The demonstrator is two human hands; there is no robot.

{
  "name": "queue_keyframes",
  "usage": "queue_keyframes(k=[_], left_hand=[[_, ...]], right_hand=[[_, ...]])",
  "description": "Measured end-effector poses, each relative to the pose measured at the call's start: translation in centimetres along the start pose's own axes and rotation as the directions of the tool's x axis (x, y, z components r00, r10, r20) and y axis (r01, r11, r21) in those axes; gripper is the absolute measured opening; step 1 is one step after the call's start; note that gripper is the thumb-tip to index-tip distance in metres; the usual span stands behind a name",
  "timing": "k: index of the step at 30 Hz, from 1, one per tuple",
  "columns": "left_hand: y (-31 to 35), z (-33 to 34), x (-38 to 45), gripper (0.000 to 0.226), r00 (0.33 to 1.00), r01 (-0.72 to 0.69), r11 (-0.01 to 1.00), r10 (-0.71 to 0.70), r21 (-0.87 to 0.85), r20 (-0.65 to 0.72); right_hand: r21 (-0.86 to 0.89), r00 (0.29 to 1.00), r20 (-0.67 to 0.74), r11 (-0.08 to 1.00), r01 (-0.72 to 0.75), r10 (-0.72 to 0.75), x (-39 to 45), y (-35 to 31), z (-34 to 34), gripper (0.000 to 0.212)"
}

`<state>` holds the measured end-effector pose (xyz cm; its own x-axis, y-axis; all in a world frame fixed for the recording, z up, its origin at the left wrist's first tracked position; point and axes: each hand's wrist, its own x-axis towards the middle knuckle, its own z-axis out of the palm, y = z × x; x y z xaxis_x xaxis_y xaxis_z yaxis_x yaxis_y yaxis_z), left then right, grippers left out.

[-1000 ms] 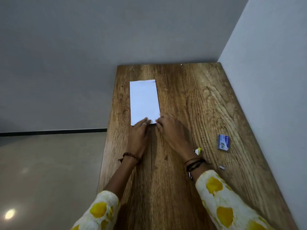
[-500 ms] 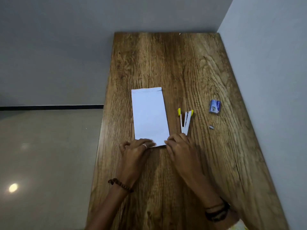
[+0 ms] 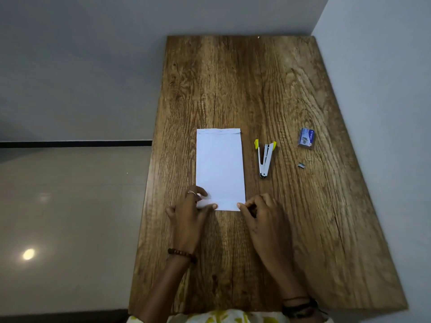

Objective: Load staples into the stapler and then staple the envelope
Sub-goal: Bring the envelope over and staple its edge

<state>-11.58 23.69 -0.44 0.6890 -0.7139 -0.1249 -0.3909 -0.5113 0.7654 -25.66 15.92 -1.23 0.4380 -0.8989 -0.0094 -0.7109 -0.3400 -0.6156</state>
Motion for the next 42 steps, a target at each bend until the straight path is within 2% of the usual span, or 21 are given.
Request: queue_keyframes(k=[4,8,13,17,19,22,25,27,29,32,35,38,40,42], left_hand=[[0.0,-0.1,0.3,0.007,0.999,0.028,0.991,-0.031,0.128,0.022],[-0.4,-0.7,0.5,0.008,0.998,0.007,0.99,-0.015,0.141,0.055],[-0.6,-1.1,1.0,0.009,0.994,-0.024,0.985,0.005,0.168,0.108],[-1.1,-1.1,1.1,0.009,0.991,-0.037,0.979,0.011,0.199,0.131],[-1.2,-1.2,0.9,0.022,0.991,-0.057,0.981,0.034,0.187,0.127],[-1.1,-1.2,0.8,0.017,0.993,-0.037,0.992,0.022,0.124,0.117],[-1.7,-1.3,1.0,0.008,0.992,0.001,1.0,0.002,-0.023,0.129],[-1.9,-1.8,1.3,0.02,0.989,-0.001,0.993,0.019,-0.12,0.145],[-1.9,-2.3,1.6,0.024,0.979,-0.066,0.996,0.077,-0.065,0.187],[-2.0,-2.6,2.1,0.022,0.955,-0.204,0.971,0.168,0.128,0.245],[-2.4,-2.5,2.6,0.021,0.892,-0.377,0.901,0.292,0.213,0.345],[-2.4,-2.1,3.3,0.019,0.83,-0.508,0.835,0.408,0.213,0.38],[-2.3,-2.0,3.5,0.024,0.818,-0.556,0.792,0.465,0.255,0.338],[-2.3,-1.7,3.2,0.032,0.822,-0.563,0.775,0.489,0.288,0.291]], right_hand=[[0.029,0.997,-0.076,0.999,0.022,-0.019,-0.2,0.1,0.7,0.033],[0.024,0.995,-0.102,1.0,-0.008,0.01,-0.2,0.5,1.4,0.034],[-0.261,0.987,-0.135,0.964,0.046,-0.083,-0.8,-0.9,1.6,0.031],[-0.401,0.992,-0.121,0.912,-0.088,0.043,-0.8,-3.0,3.0,0.043],[-0.404,0.99,-0.124,0.907,-0.118,0.074,-0.8,-3.2,3.5,0.051],[-0.37,0.984,-0.149,0.917,-0.148,0.099,-0.8,-2.8,3.3,0.056],[-0.243,0.983,-0.142,0.958,-0.15,0.118,-0.6,-2.1,2.3,0.05],[-0.121,0.983,-0.093,0.978,-0.169,0.159,-0.2,-1.3,1.4,0.045],[-0.103,0.99,-0.083,0.987,-0.125,0.116,0.0,-0.6,0.9,0.043],[-0.107,0.997,-0.074,0.993,-0.04,0.032,0.3,0.1,0.9,0.042],[-0.057,0.997,-0.067,0.998,0.02,-0.024,1.5,1.0,0.7,0.034],[0.153,0.99,-0.139,0.988,0.008,0.013,3.1,1.2,-0.5,0.027],[0.262,0.971,-0.233,0.965,0.006,0.057,4.9,0.9,-1.7,0.021],[0.279,0.958,-0.261,0.959,-0.041,0.117,7.4,0.5,-2.1,0.026]])
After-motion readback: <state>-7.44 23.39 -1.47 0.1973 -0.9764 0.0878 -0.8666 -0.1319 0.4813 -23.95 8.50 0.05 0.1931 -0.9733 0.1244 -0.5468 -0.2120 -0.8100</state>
